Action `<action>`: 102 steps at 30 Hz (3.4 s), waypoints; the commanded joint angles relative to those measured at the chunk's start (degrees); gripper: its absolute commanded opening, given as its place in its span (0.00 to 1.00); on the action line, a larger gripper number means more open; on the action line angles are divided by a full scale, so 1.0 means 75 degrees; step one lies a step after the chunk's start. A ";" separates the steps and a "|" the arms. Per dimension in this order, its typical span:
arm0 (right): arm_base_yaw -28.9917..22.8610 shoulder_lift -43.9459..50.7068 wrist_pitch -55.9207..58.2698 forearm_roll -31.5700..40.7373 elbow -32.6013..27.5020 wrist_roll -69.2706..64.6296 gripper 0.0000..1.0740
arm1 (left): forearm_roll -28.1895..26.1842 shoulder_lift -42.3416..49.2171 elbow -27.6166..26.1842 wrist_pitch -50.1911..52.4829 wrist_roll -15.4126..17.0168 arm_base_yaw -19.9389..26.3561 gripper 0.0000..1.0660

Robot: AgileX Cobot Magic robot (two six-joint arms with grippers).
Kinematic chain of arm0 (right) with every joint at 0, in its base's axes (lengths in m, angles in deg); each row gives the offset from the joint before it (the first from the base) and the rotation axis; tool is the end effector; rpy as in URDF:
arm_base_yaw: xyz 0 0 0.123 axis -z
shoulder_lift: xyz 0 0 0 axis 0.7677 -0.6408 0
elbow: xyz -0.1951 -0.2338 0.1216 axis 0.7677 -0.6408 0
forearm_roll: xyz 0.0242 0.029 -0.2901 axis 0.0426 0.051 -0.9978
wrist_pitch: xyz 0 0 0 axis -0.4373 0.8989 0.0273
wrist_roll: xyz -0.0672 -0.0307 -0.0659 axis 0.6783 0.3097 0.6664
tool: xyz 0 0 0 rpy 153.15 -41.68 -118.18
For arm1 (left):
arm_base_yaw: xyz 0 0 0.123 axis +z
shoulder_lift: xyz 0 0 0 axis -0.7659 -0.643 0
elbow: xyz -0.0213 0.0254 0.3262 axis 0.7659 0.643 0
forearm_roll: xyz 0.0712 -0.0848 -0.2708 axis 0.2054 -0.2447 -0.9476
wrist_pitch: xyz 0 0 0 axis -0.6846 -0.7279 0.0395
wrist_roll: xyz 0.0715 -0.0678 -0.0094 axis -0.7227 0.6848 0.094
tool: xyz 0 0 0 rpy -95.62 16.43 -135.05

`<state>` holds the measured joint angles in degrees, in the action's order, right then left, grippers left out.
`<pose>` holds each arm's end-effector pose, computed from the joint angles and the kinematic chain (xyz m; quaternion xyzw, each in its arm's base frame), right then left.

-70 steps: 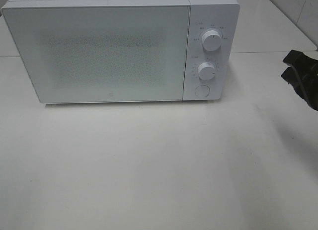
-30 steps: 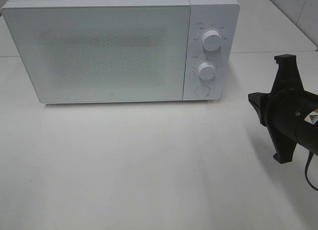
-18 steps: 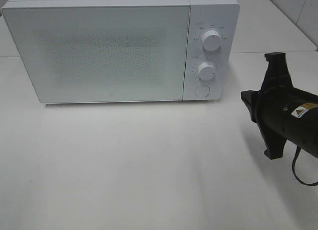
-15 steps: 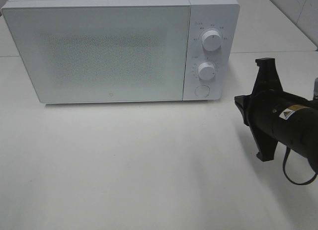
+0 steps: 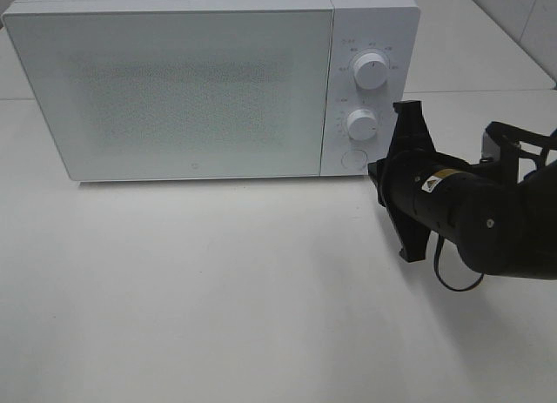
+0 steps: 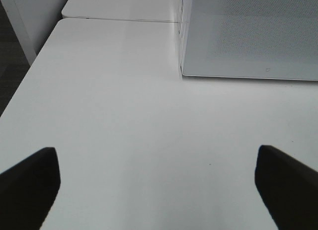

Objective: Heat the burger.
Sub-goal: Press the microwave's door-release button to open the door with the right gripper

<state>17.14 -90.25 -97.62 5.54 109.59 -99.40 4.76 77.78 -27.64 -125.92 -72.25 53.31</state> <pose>0.3031 0.1547 0.1267 0.5182 0.6546 0.4123 0.3647 -0.0049 -0.0038 0.2953 -0.0163 0.8466 -0.0003 0.5320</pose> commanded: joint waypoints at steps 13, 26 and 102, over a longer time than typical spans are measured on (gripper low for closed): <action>0.0222 -0.1108 0.0053 0.0214 0.1245 -0.0107 0.03 | -0.0031 0.0138 0.0023 0.0053 -0.0031 0.0000 0.94; 0.0214 -0.1818 0.0351 0.0779 0.2055 -0.0092 0.03 | -0.0031 0.0138 0.0023 0.0053 -0.0031 0.0000 0.94; 0.0367 -0.2269 -0.1352 0.0374 0.3216 0.0710 0.00 | -0.0031 0.0138 0.0023 0.0053 -0.0031 0.0000 0.94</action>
<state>17.95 -109.90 -99.17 17.69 131.30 -94.30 4.76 77.78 -27.64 -125.92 -72.25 53.31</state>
